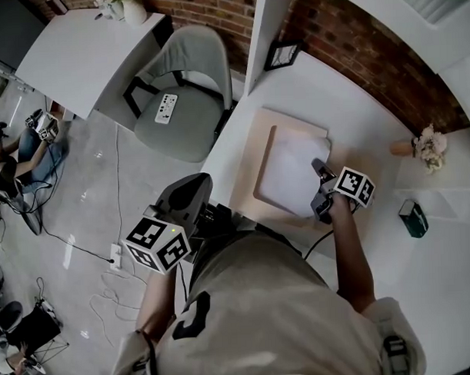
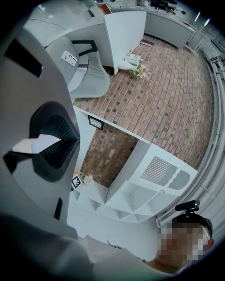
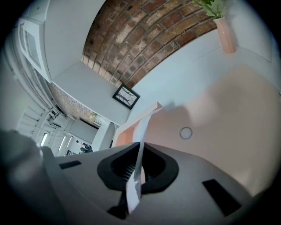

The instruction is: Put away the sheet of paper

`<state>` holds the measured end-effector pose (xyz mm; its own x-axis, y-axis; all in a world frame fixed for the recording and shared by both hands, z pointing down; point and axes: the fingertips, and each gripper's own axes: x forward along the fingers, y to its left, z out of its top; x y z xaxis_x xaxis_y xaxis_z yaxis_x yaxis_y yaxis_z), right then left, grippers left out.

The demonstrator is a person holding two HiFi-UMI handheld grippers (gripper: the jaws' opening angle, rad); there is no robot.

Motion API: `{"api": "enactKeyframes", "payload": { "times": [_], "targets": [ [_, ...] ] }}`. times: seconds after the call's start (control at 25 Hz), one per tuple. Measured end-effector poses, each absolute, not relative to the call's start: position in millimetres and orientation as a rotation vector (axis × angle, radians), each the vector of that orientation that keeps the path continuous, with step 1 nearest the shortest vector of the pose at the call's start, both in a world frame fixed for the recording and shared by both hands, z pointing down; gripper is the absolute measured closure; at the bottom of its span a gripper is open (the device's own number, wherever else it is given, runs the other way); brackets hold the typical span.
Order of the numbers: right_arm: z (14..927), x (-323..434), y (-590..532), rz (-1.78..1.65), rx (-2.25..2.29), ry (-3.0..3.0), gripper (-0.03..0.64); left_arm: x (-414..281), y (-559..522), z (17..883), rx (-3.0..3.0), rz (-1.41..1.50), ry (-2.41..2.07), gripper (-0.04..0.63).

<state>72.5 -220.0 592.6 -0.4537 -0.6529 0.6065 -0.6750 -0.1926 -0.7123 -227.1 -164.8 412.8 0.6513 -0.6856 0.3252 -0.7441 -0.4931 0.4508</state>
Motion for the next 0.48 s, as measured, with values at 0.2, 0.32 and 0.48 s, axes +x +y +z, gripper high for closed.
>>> {"api": "enactKeyframes", "payload": {
  "times": [0.2, 0.32, 0.48],
  "targets": [
    [594.1, 68.6, -219.9, 1.782, 1.63, -1.986, 0.589, -227.1, -161.7, 414.7, 2.304, 0.133, -1.101, 0.58],
    [595.0, 66.5, -221.2, 1.792, 1.63, -1.987, 0.589, -226.2, -160.1, 417.0, 2.303, 0.138, -1.099, 0.58],
    [596.1, 64.4, -220.8, 1.812, 1.628, -1.988, 0.589, -225.0, -159.7, 415.5, 2.305, 0.137, -1.101, 0.58]
  ]
}}
